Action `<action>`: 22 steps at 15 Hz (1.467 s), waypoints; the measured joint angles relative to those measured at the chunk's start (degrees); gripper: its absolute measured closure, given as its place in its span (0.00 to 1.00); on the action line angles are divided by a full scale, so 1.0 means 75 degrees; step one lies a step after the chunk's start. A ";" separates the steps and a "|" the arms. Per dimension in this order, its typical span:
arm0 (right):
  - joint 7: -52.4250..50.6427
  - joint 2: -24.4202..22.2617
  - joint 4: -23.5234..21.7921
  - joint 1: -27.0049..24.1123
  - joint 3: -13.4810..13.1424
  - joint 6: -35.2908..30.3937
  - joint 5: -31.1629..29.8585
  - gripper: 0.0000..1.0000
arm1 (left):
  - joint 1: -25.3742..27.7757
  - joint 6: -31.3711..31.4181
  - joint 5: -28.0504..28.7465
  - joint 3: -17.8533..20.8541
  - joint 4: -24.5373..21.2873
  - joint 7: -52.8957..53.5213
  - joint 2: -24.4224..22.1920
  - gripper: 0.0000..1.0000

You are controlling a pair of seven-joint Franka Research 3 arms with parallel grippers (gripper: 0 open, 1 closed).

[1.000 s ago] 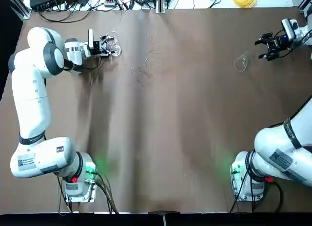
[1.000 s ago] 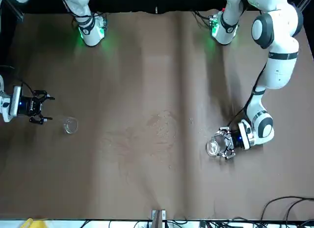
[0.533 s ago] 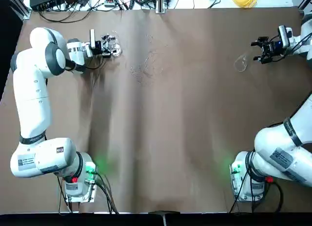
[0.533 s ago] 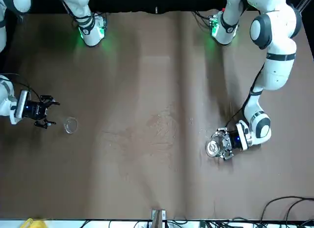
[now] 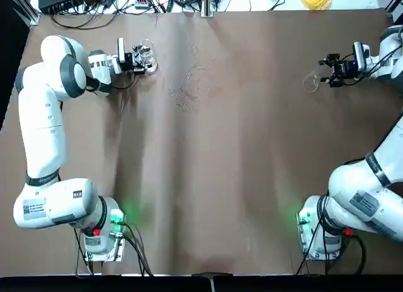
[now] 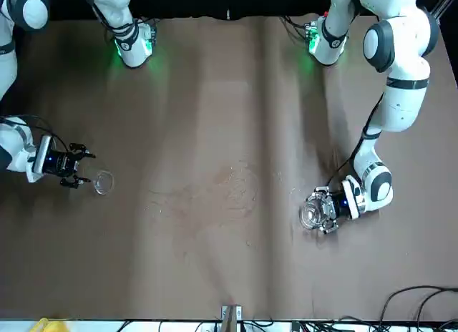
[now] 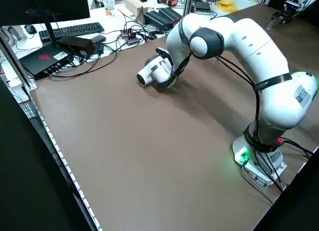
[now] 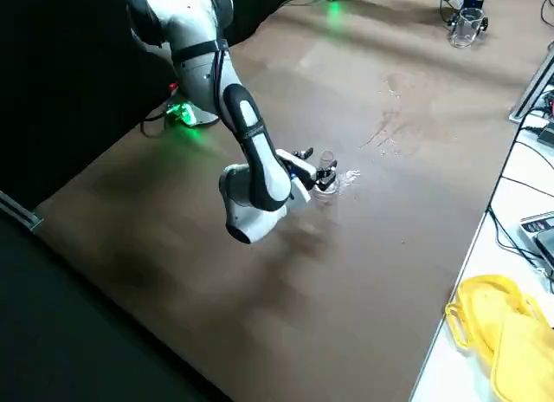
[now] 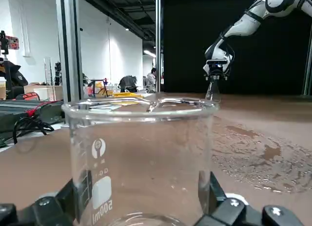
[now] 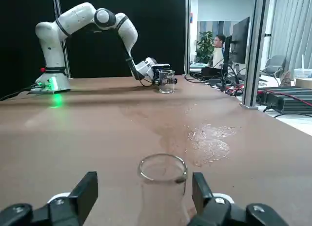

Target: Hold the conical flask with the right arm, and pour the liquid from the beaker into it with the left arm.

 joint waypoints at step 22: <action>0.0341 0.0030 0.0097 0.0328 0.0021 -0.0005 0.0163 0.61 | -0.0846 0.1050 0.0445 0.0054 0.0233 -0.1005 -0.1633 0.03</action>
